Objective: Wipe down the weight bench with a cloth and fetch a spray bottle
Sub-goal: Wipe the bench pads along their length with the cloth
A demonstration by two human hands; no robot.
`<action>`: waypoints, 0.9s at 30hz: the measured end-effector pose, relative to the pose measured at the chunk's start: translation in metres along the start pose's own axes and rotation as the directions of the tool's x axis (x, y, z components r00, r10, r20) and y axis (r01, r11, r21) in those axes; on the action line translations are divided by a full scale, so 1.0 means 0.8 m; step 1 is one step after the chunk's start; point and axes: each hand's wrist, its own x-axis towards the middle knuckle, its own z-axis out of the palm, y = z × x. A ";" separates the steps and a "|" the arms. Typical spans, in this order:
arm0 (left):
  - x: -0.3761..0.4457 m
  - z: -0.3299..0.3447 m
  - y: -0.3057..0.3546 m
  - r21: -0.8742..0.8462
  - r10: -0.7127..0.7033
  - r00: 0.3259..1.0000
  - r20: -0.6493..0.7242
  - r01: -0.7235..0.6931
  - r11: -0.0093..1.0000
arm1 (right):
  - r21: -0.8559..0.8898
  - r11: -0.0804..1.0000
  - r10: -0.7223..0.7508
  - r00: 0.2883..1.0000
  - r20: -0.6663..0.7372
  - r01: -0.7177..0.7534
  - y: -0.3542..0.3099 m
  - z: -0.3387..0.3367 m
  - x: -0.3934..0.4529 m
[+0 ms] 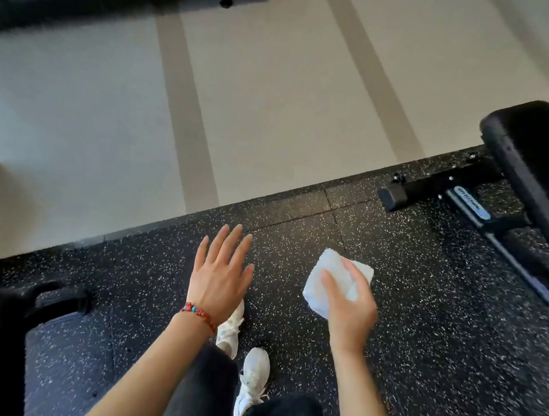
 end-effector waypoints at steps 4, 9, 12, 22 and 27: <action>0.068 -0.001 0.037 0.002 0.112 0.994 0.014 -0.112 0.994 | 0.009 1.000 0.019 0.996 -0.086 -0.019 -0.009 -0.015 0.042; 0.166 0.007 0.074 0.007 0.236 0.969 0.068 -0.237 0.972 | 0.005 0.998 0.059 0.981 -0.185 -0.060 -0.024 -0.017 0.112; 0.225 0.006 0.092 0.042 0.320 0.940 0.115 -0.327 0.944 | 0.033 0.995 0.098 0.974 -0.203 -0.094 -0.037 -0.017 0.153; 0.363 -0.012 0.198 0.040 0.522 0.826 0.214 -0.541 0.840 | 0.070 0.986 0.165 0.921 -0.354 -0.150 -0.082 -0.048 0.269; 0.408 -0.001 0.272 0.046 0.591 0.783 0.194 -0.609 0.791 | 0.148 0.975 0.217 0.869 -0.444 -0.168 -0.097 -0.097 0.336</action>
